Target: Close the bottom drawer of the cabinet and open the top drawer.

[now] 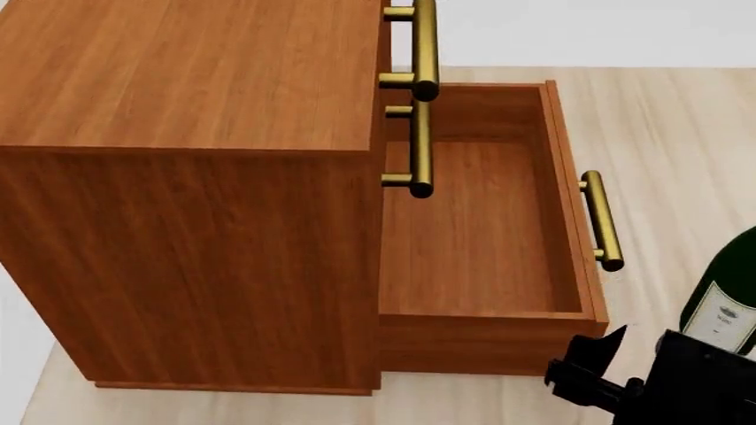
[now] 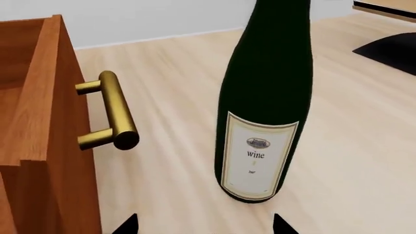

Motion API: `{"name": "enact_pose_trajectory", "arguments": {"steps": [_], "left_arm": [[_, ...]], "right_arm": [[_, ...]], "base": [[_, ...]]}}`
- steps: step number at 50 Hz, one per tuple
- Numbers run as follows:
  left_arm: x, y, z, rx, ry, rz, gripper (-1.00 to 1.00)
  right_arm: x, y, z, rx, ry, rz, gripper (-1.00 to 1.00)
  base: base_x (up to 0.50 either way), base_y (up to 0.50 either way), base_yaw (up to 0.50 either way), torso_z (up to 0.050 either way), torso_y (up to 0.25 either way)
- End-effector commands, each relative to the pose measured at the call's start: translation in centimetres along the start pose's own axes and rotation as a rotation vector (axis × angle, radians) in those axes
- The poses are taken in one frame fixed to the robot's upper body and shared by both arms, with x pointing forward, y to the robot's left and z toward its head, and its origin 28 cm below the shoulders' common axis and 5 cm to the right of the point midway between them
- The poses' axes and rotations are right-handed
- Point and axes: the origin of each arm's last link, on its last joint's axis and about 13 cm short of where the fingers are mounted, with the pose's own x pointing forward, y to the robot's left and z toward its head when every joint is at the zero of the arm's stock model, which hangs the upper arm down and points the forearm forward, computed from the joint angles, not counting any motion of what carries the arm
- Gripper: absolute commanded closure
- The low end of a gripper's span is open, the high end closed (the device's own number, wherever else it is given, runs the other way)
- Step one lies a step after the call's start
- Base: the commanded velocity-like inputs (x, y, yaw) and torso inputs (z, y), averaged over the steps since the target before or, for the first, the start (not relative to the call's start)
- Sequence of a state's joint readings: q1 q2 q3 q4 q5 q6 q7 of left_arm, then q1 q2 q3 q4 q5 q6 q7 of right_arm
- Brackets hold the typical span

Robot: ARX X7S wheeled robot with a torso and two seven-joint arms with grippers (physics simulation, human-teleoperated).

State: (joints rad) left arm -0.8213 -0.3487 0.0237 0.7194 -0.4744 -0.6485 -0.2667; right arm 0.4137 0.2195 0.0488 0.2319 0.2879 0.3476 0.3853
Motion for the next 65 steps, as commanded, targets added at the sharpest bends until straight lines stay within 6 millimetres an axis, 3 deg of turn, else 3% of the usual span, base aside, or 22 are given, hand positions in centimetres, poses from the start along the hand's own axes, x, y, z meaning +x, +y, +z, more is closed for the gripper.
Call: {"name": "enact_pose_trajectory", "arguments": {"steps": [1, 48, 65], "left_arm": [[0.0, -0.1, 0.0, 0.003, -0.001, -0.003, -1.0], [0.2, -0.3, 0.3, 0.003, -0.006, -0.008, -1.0], [0.1, -0.1, 0.6, 0.012, -0.01, -0.001, -1.0]], "right_arm": [[0.2, 0.3, -0.3, -0.018, 0.024, 0.071, -1.0], [-0.1, 1.3, -0.2, -0.027, 0.047, 0.434, -1.0], [0.9, 2.6, 0.0, -0.057, 0.081, 0.575, -1.0]], "base": [[0.0, 0.0, 0.0, 0.0, 0.0], [0.0, 0.0, 0.0, 0.0, -0.001], [0.0, 0.0, 0.0, 0.0, 0.0]]}}
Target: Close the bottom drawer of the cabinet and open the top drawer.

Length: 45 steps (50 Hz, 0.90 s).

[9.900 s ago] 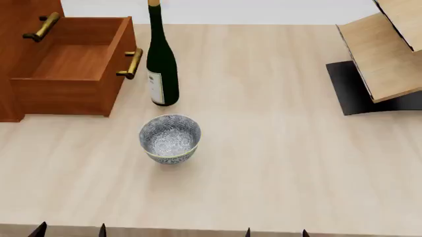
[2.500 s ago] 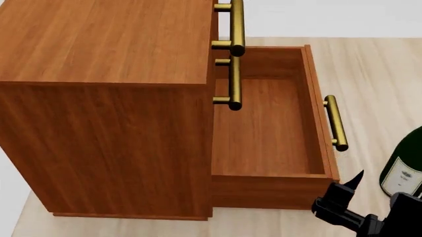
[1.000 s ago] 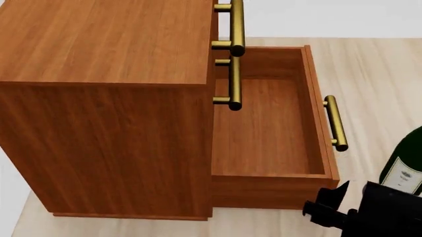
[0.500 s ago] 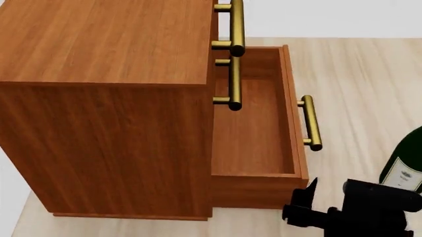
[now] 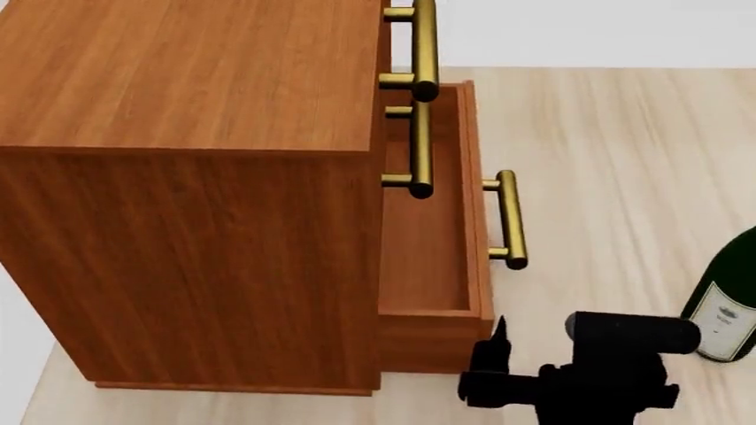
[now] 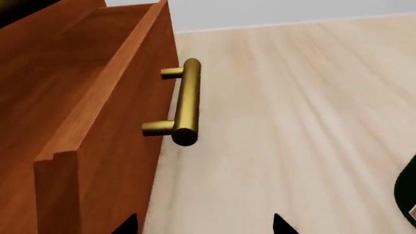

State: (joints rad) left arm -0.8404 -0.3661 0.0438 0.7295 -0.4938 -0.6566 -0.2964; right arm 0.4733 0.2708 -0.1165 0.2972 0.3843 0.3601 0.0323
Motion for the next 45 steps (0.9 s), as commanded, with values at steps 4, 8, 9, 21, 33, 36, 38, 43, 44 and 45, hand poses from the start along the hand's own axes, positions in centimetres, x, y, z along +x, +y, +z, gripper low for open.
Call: {"name": "enact_pose_trajectory", "arguments": {"steps": [4, 8, 9, 21, 33, 36, 38, 43, 44, 45], "left_arm": [[0.1, 0.2, 0.3, 0.009, -0.004, 0.005, -1.0], [0.1, 0.2, 0.3, 0.012, -0.005, 0.006, -1.0], [0.2, 0.2, 0.3, 0.013, -0.005, 0.006, -1.0], [0.2, 0.4, 0.4, 0.019, -0.007, 0.01, -1.0], [0.1, 0.4, 0.8, 0.022, -0.011, 0.013, -1.0], [0.1, 0.4, 0.8, 0.023, -0.012, 0.014, -1.0], [0.1, 0.4, 0.8, 0.025, -0.013, 0.014, -1.0], [0.1, 0.5, 0.9, 0.03, -0.015, 0.018, -1.0], [0.1, 0.5, 0.9, 0.029, -0.015, 0.018, -1.0], [0.1, 0.5, 0.9, 0.031, -0.015, 0.018, -1.0]], "right_arm": [[1.4, 0.9, 0.4, -0.006, 0.038, 0.145, -1.0], [1.9, 1.0, 0.5, -0.01, 0.048, 0.167, -1.0], [2.0, 1.1, 0.5, -0.014, 0.05, 0.168, -1.0], [3.0, 1.5, 0.2, -0.008, 0.096, 0.245, -1.0], [4.0, 1.7, 0.3, -0.012, 0.137, 0.317, -1.0], [4.2, 1.8, 0.4, -0.002, 0.148, 0.364, -1.0], [4.3, 1.8, 0.5, -0.019, 0.153, 0.362, -1.0], [4.6, 1.9, 0.8, 0.007, 0.164, 0.416, -1.0], [4.7, 1.9, 0.8, 0.007, 0.169, 0.426, -1.0], [4.8, 1.9, 0.7, 0.012, 0.174, 0.438, -1.0]], "base": [[0.0, 0.0, 0.0, 0.0, 0.0], [0.0, 0.0, 0.0, 0.0, -0.003], [0.0, 0.0, 0.0, 0.0, 0.0], [0.0, 0.0, 0.0, 0.0, 0.0], [0.0, 0.0, 0.0, 0.0, -0.001], [0.0, 0.0, 0.0, 0.0, 0.0], [0.0, 0.0, 0.0, 0.0, 0.0], [0.0, 0.0, 0.0, 0.0, 0.0], [0.0, 0.0, 0.0, 0.0, 0.0], [0.0, 0.0, 0.0, 0.0, 0.0]]}}
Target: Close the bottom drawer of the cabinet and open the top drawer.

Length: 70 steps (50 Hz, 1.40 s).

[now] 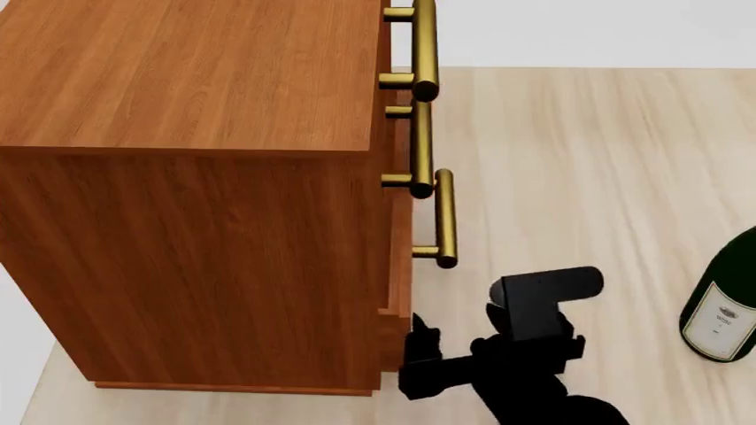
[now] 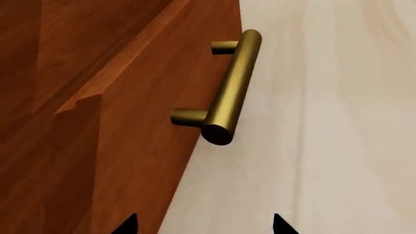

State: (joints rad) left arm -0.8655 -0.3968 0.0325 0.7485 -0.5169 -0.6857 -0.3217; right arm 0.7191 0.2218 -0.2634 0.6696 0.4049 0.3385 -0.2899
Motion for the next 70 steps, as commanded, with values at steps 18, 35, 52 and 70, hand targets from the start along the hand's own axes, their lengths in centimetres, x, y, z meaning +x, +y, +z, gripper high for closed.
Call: {"name": "enact_pose_trajectory", "arguments": {"steps": [18, 35, 52, 70], "left_arm": [[0.2, 0.2, 0.4, 0.018, -0.007, 0.007, -1.0], [0.2, 0.4, 0.4, 0.022, -0.008, 0.014, -1.0], [0.4, -0.1, 0.0, 0.008, -0.009, 0.0, -1.0], [0.3, -0.5, 0.2, -0.008, -0.013, -0.012, -1.0]], "right_arm": [[2.6, 0.1, 0.7, 0.035, 0.077, 0.212, -1.0], [3.8, 1.0, 1.4, 0.036, 0.098, 0.268, -1.0], [1.5, 0.4, 0.8, 0.035, 0.057, 0.163, -1.0], [-3.7, 0.5, 1.1, 0.067, -0.056, 0.004, -1.0]], "base": [[0.0, 0.0, 0.0, 0.0, -0.001], [0.0, 0.0, 0.0, 0.0, -0.001], [0.0, 0.0, 0.01, 0.0, -0.001], [0.0, 0.0, 0.0, 0.0, 0.0]]}}
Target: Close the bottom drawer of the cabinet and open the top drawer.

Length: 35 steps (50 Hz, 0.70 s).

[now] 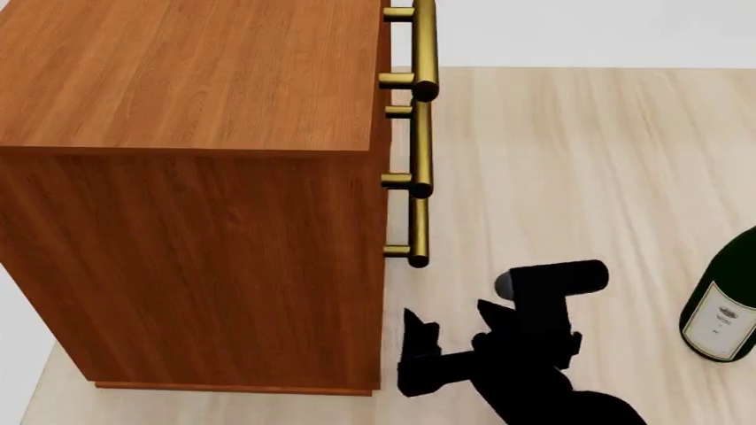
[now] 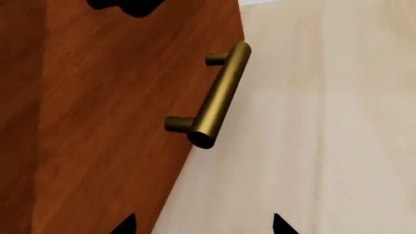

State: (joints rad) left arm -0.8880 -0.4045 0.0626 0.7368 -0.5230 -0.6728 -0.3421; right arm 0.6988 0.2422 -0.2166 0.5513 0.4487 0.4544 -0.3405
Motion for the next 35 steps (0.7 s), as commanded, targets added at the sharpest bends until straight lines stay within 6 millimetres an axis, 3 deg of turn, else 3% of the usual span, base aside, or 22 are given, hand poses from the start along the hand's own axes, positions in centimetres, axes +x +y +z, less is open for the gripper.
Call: {"name": "enact_pose_trajectory", "arguments": {"steps": [1, 14, 29, 35], "left_arm": [[0.0, -0.2, 0.1, -0.008, -0.003, -0.007, -1.0], [0.0, -0.5, 0.1, -0.018, -0.005, -0.012, -1.0], [0.1, -0.7, 0.4, -0.022, -0.011, -0.019, -1.0], [0.1, -0.8, 0.5, -0.025, -0.013, -0.022, -1.0]], "right_arm": [[-2.9, 0.7, 0.1, 0.017, -0.061, -0.076, -1.0], [-4.7, 1.4, 0.6, 0.073, -0.154, -0.115, -1.0], [-6.2, 3.0, 3.8, 0.23, -0.334, -0.133, -1.0], [-6.4, 3.0, 4.1, 0.284, -0.364, -0.166, -1.0]], "base": [[0.0, 0.0, 0.0, 0.0, 0.0], [0.0, 0.0, 0.0, 0.0, 0.0], [0.0, 0.0, 0.0, 0.0, 0.0], [0.0, 0.0, 0.0, 0.0, 0.0]]}}
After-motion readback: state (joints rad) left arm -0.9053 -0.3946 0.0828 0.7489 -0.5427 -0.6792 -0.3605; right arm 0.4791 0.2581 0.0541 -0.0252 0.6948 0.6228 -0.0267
